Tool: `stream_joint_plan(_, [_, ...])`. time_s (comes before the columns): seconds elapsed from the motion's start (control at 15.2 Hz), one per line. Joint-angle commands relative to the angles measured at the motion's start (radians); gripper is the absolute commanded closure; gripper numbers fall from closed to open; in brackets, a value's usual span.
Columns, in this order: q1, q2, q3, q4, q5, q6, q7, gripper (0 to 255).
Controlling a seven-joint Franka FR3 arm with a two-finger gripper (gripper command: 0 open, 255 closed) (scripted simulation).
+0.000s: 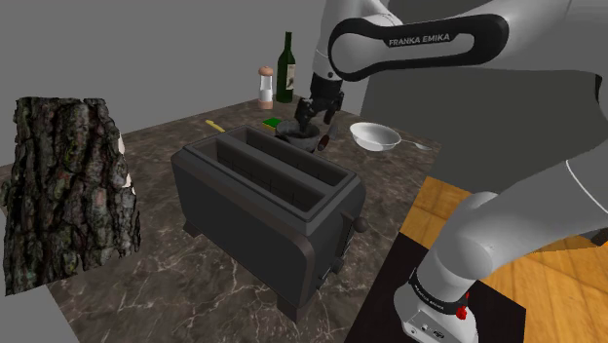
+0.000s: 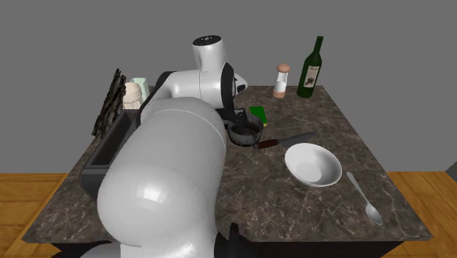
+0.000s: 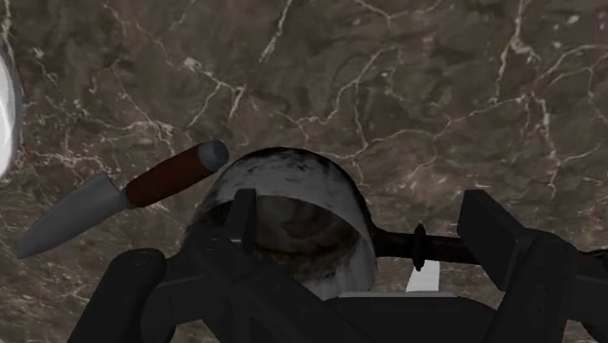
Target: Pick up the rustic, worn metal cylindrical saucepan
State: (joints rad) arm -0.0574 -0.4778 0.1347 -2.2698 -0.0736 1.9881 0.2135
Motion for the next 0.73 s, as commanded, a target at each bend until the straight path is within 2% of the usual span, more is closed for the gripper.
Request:
stream_joint_plan(0.0, [-0.012, 0.074, 0.017, 0.037, -0.007, 0.054, 0.052, 0])
stream_joint_plan(0.53, [-0.054, 0.358, 0.065, 0.225, -0.077, 0.202, 0.259, 0])
stream_joint_plan(0.66, [-0.053, 0.365, 0.064, 0.218, -0.080, 0.217, 0.265, 0])
